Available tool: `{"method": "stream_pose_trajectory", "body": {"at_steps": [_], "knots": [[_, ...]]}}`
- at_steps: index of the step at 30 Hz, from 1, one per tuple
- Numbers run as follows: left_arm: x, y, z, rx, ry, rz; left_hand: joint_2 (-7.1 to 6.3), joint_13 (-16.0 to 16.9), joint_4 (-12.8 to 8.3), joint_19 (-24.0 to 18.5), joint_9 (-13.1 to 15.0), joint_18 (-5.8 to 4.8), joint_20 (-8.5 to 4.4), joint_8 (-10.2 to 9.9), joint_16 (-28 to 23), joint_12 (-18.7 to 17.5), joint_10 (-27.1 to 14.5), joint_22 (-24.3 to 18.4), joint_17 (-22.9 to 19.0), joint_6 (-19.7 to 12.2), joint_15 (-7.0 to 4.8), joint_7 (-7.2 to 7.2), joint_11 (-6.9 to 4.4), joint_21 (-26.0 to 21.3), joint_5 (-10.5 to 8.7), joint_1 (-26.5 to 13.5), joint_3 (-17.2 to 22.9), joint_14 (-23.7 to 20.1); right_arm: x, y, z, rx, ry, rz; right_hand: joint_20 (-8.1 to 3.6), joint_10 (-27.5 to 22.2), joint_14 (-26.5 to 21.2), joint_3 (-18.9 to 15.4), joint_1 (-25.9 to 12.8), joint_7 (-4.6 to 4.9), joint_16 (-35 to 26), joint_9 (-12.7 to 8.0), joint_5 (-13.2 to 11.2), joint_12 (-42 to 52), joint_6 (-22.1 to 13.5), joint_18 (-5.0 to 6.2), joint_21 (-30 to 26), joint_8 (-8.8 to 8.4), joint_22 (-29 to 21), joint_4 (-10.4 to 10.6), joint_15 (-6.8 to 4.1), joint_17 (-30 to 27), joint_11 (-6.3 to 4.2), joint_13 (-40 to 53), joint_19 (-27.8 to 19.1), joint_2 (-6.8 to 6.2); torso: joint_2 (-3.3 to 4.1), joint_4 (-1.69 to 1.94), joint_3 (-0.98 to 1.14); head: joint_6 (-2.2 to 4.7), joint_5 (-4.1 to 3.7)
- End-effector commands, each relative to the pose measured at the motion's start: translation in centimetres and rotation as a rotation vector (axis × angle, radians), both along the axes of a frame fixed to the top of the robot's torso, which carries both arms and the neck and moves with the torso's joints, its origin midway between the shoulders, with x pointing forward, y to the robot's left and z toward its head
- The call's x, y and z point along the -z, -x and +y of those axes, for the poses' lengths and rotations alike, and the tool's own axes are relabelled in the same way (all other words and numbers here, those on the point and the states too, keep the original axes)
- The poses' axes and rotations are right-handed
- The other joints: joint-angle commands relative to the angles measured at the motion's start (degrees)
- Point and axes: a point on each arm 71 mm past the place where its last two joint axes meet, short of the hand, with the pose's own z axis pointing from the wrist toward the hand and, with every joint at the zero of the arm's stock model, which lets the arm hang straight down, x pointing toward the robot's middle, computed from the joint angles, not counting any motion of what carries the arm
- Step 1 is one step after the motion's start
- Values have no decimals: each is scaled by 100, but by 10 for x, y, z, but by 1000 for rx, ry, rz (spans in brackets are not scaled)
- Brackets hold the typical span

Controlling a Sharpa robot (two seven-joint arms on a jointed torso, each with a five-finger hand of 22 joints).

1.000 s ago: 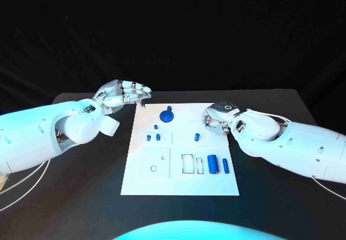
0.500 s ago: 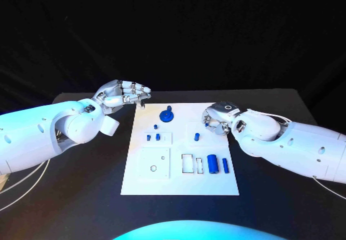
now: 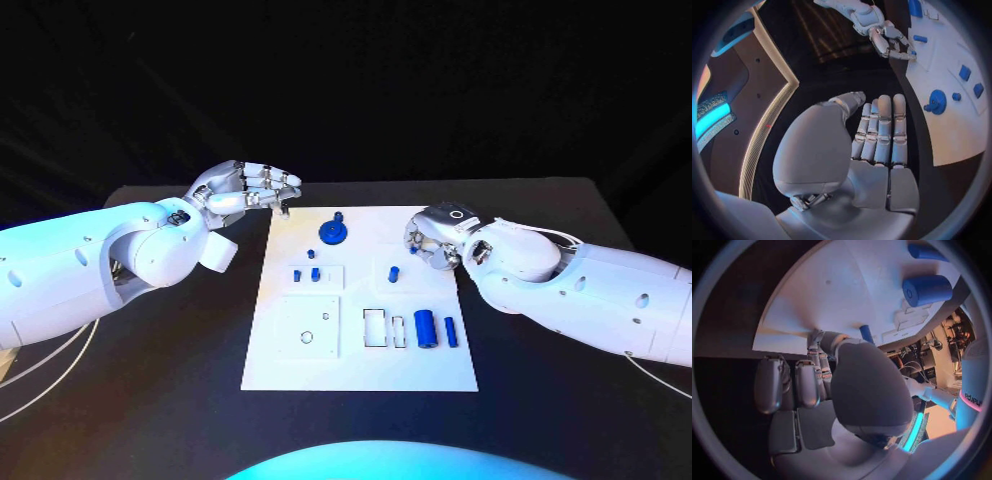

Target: Assemble the parts on the task board

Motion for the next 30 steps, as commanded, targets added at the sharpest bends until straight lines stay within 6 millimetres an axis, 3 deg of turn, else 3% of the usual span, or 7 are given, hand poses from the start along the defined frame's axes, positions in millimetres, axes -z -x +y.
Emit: {"method": "stream_pose_trajectory", "body": {"at_steps": [1, 15, 20, 25, 30], "knots": [[0, 0, -1, 4, 0, -4, 39, -9, -38, 41, -9, 75, 9, -11, -19, -33, -9, -4, -8, -6, 3, 41, 42, -14, 23, -1, -4, 23, 11, 4, -3, 12, 29, 25, -53, 181, 221, 60, 24, -10, 27, 44, 9, 28, 69, -89, 30, 31, 554, -100, -49, 6, -94, 144, 146, 132, 1, 1, -5, -6, -3], [0, 0, 0, 1, -3, -3, 50, -10, -40, 44, -9, 75, 9, -10, -20, -34, -7, -2, -8, -5, 4, 44, 44, -13, 22, 3, -3, 26, 7, 5, 0, 14, -30, -22, -83, 295, 225, 161, -62, -28, 42, 106, 6, 54, 165, -101, 93, 52, 601, -260, -77, 18, -118, 211, 163, 142, 0, -1, -5, -17, 8], [0, 0, 0, -1, -3, -3, 50, -10, -40, 44, -9, 75, 9, -10, -20, -34, -7, -2, -8, -5, 4, 44, 44, -13, 22, 3, -3, 26, 9, 5, -2, 21, -19, 8, -66, 134, 222, 166, -233, 18, 36, 105, 5, -79, 20, -103, 78, -64, 605, -323, -31, -2, -64, 194, 155, 71, -1, 0, -7, -17, 15], [0, 0, 1, -3, -4, -3, 55, -11, -45, 47, -11, 74, 9, -12, -23, -35, -6, 0, -7, -7, 5, 46, 46, -11, 19, 7, -5, 29, 10, 4, -5, 29, -10, 21, 18, -262, 210, 184, -511, 126, 26, 64, 6, -282, -346, -77, -90, -320, 529, -348, 88, -34, 80, 87, 100, -198, 0, -5, -5, -13, 20], [0, 0, 2, -5, -5, -3, 55, -11, -45, 47, -11, 74, 9, -12, -23, -35, -6, 0, -7, -7, 5, 46, 46, -11, 19, 7, -5, 29, 11, 4, -6, 29, -6, 34, 65, -447, 209, 160, -672, 141, 45, 80, 3, -283, -405, -57, -192, -375, 481, -335, 120, -22, 121, 37, 70, -343, -1, -5, -1, -14, 22]]}}
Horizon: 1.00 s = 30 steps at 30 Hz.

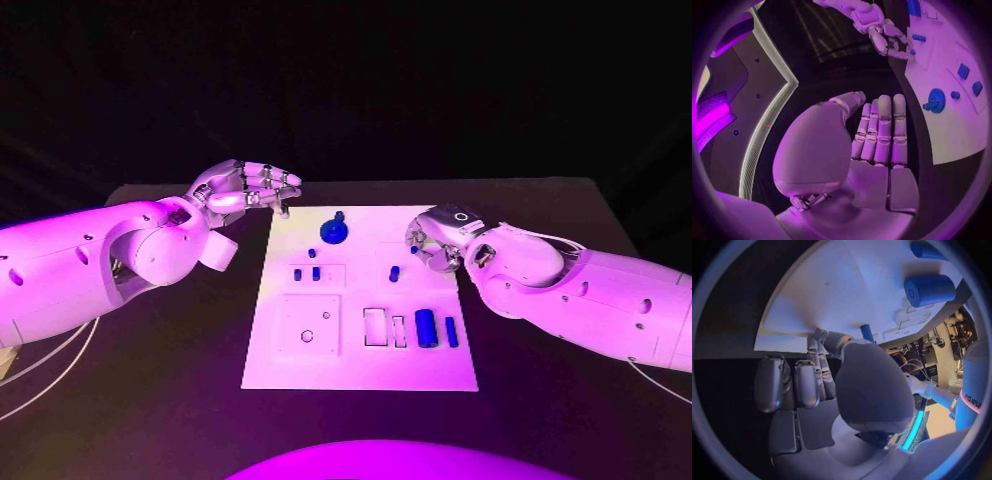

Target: Assemble the parts on the task board

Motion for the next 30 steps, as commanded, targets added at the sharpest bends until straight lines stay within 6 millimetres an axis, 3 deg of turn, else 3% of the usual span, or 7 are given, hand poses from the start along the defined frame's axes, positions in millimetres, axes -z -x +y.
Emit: {"method": "stream_pose_trajectory", "body": {"at_steps": [1, 11, 30], "knots": [[-1, 0, 0, 0, 1, -6, 55, -7, -29, 47, -5, 74, 9, -11, -23, -35, -6, 0, -7, -7, 5, 46, 46, -11, 20, 7, 11, 29, 8, 1, -3, 4, 32, 51, 37, -94, 188, -41, -46, -10, 21, 14, 22, -13, -49, -55, -37, -44, 477, 3, 60, -1, 22, -29, 76, -83, -1, -2, 5, -1, -1], [-1, 0, 0, -2, 1, -6, 55, -7, -29, 47, -5, 74, 9, -11, -23, -35, -6, 0, -7, -7, 5, 46, 46, -11, 20, 7, 11, 29, 8, 2, 0, -3, 20, 65, 56, -91, 178, -277, -276, -26, 22, 63, 22, 32, -16, -48, -63, -57, 469, 30, 57, -21, 9, -24, 76, -68, 1, 1, 3, -1, -6], [0, 0, 0, 2, -2, -3, 78, -10, -60, 52, -7, 76, 5, -8, -36, -36, -2, 10, -6, 2, 2, 45, 44, -2, 22, 41, 18, 31, 10, 1, 7, -11, 25, 89, -73, 420, 181, -195, -239, -219, 28, 280, 22, 154, 477, -83, 114, 167, 578, 160, -92, -29, -182, 85, 153, 365, 3, 6, 4, -23, -3]]}}
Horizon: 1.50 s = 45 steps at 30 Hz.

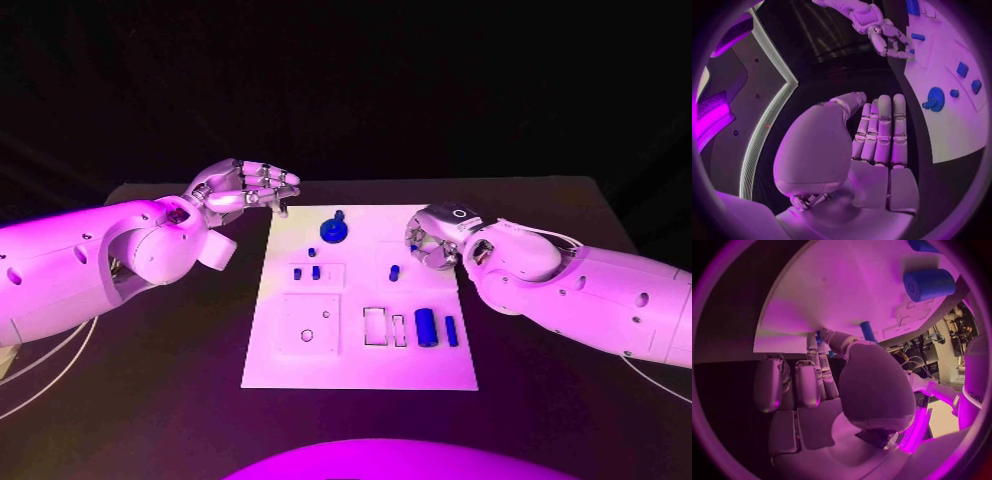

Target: Assemble the parts on the task board

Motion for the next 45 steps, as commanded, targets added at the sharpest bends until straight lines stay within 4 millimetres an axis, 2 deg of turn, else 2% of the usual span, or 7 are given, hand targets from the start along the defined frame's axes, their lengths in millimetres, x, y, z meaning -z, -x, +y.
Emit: {"method": "stream_pose_trajectory", "body": {"at_steps": [1, 5, 11, 22, 35, 38, 45], "knots": [[-1, 0, -2, 8, 2, -4, 45, -5, -44, 53, -8, 76, 4, -6, -38, -36, 0, 12, -6, 4, 1, 45, 43, 1, 22, 12, -4, 31, 12, 5, 4, -22, 41, 66, -51, 69, 181, 32, 29, -3, 29, 34, 3, 17, 61, -83, 45, 41, 575, 0, -53, 4, -14, 30, 153, 104, 0, 1, 3, -12, 4], [-1, 0, -2, 9, 2, -4, 49, -5, -51, 53, -8, 77, 3, -5, -40, -35, 2, 15, -6, 6, -1, 45, 42, 5, 23, 20, -2, 32, 13, 5, 5, -22, 43, 69, -72, 119, 186, 78, 135, 1, 36, 92, 4, -5, 100, -91, 77, 77, 598, -75, -73, 13, -34, 51, 165, 237, -1, 0, 1, -15, 4], [-1, 1, -2, 9, 1, -4, 51, -5, -59, 54, -8, 77, 1, -4, -43, -34, 5, 19, -7, 10, -2, 44, 42, 9, 23, 29, -1, 32, 13, 5, 5, -10, 53, 53, -83, 175, 194, 101, 212, 14, 53, 140, 4, -8, 116, -100, 124, 104, 628, -162, -85, 40, -44, 73, 180, 300, -4, -4, 2, -21, 8], [0, 0, -1, 9, -1, -3, 53, -6, -67, 54, -8, 77, 0, -3, -46, -35, 6, 23, -7, 13, -3, 44, 42, 14, 23, 34, -1, 31, 6, 6, 4, 1, 10, -17, -86, 199, 195, 105, 230, 15, 56, 157, 4, -5, 124, -105, 148, 115, 642, -191, -91, 43, -49, 83, 187, 311, -6, 5, 2, -13, 24], [0, -1, -1, 7, -3, -3, 53, -6, -67, 54, -8, 77, 0, -3, -46, -35, 6, 23, -7, 13, -3, 44, 42, 14, 23, 34, -1, 31, -14, 12, -1, -5, -147, -108, -89, 210, 195, 103, 230, 16, 56, 167, 3, -6, 131, -112, 181, 122, 660, -201, -93, 43, -49, 87, 196, 312, -7, 8, -2, 22, 54], [0, -1, -1, 7, -2, -3, 55, -8, -73, 53, -10, 76, -1, -3, -51, -37, 5, 29, -7, 13, -2, 46, 44, 20, 23, 36, -2, 31, -19, 16, -3, -3, -189, -103, -89, 212, 196, 102, 229, 16, 57, 169, 3, -6, 132, -114, 194, 123, 666, -202, -93, 45, -49, 88, 199, 313, -4, -3, -8, 29, 79], [0, -1, -1, 9, -1, -4, 55, -8, -73, 53, -10, 76, -1, -3, -51, -37, 5, 29, -7, 13, -2, 46, 44, 20, 23, 36, -2, 31, -30, 33, 6, -43, -277, -78, -90, 212, 196, 99, 225, 18, 57, 173, 2, -9, 132, -113, 189, 125, 665, -203, -93, 44, -47, 89, 198, 313, -9, -11, 4, 40, 122]]}}
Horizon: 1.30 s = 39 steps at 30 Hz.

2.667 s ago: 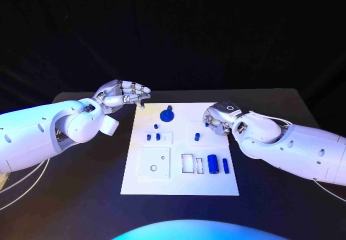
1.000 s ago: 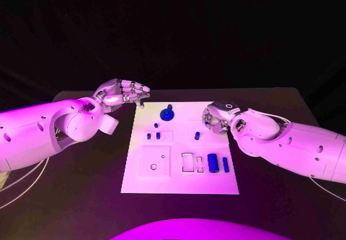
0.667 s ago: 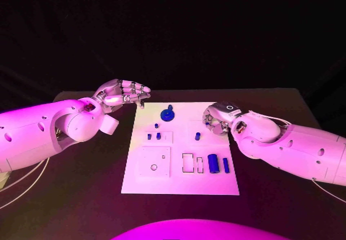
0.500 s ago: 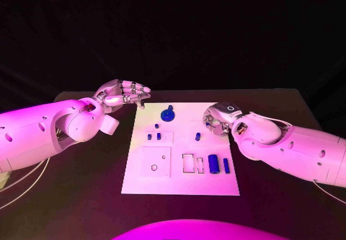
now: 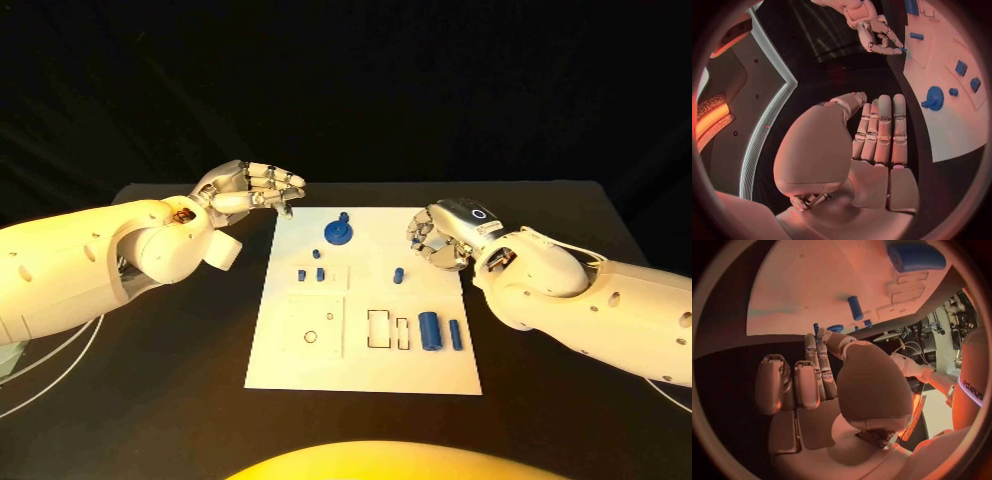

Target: Assemble the parts on the task board

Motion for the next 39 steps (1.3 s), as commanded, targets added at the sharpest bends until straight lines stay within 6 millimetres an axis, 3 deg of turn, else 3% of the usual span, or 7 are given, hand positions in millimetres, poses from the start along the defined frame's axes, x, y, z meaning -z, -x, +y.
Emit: {"method": "stream_pose_trajectory", "body": {"at_steps": [1, 10, 18, 21, 28, 33, 39], "knots": [[-1, 0, -3, 12, 6, -6, 33, -9, -42, 53, -5, 76, -1, -3, -30, -37, 5, 5, -8, 13, -2, 46, 44, 21, 23, 13, -1, 31, -7, 9, 10, -41, -90, 2, -33, 116, 196, 7, -1, -9, 35, 4, 36, 13, 36, -113, 14, 17, 668, -40, -53, 4, -81, 2, 197, 32, -3, -7, 8, 9, 43], [0, -1, -6, 17, 10, -7, 33, -9, -42, 53, -5, 76, -1, -3, -30, -37, 5, 5, -8, 13, -2, 46, 44, 21, 23, 13, -1, 31, -10, 39, 43, -155, -199, 23, -34, 113, 196, 8, 4, -6, 34, 8, 37, 8, 31, -112, 6, 16, 664, -48, -53, 4, -80, 3, 196, 32, -2, -1, 0, 8, 226], [0, -2, -10, 20, 15, -11, 36, -11, -50, 49, -7, 74, -2, -4, -36, -40, 4, 14, -8, 14, -1, 48, 45, 28, 23, 14, -3, 31, -4, 54, 71, -230, -234, 47, -35, 108, 196, 10, 10, -3, 34, 11, 38, 2, 26, -111, 5, 14, 665, -57, -52, 2, -78, 3, 196, 34, 2, 2, -15, -104, 634], [0, -2, -13, 21, 18, -14, 36, -11, -50, 49, -7, 74, -2, -4, -36, -40, 4, 14, -8, 14, -1, 48, 45, 28, 23, 14, -3, 31, 5, 58, 82, -251, -226, 73, -35, 104, 195, 11, 13, 2, 32, 14, 38, -4, 19, -110, -2, 12, 662, -62, -51, -1, -74, 3, 195, 38, -4, 11, -17, -197, 853], [1, -5, -22, 34, 26, -17, 25, -13, -53, 41, -9, 71, -1, -4, -43, -43, 1, 19, -8, 15, 2, 46, 47, 31, 21, 3, -13, 29, 27, 65, 96, -279, -188, 118, -34, 98, 196, 10, 10, 8, 35, 17, 37, -11, 13, -109, -10, 10, 658, -62, -48, 4, -68, 3, 193, 45, -1, 12, -14, -349, 1187], [1, -6, -29, 46, 31, -17, 26, -14, -53, 39, -9, 71, -1, -2, -45, -44, 1, 20, -9, 17, 3, 45, 47, 31, 21, 2, -14, 27, 37, 67, 103, -288, -162, 135, -33, 90, 197, 10, 9, 11, 37, 21, 37, -20, 3, -110, -6, 6, 661, -66, -45, 6, -64, 3, 194, 48, 4, 2, -13, -404, 1322], [1, -7, -34, 53, 34, -17, 26, -14, -53, 39, -9, 71, -1, -2, -45, -44, 1, 20, -9, 17, 3, 45, 47, 31, 21, 2, -14, 27, 48, 69, 109, -295, -136, 156, -33, 87, 197, 10, 10, 12, 38, 22, 37, -23, 0, -111, -4, 5, 662, -68, -44, 7, -63, 3, 195, 48, 5, 2, -6, -404, 1387]]}}
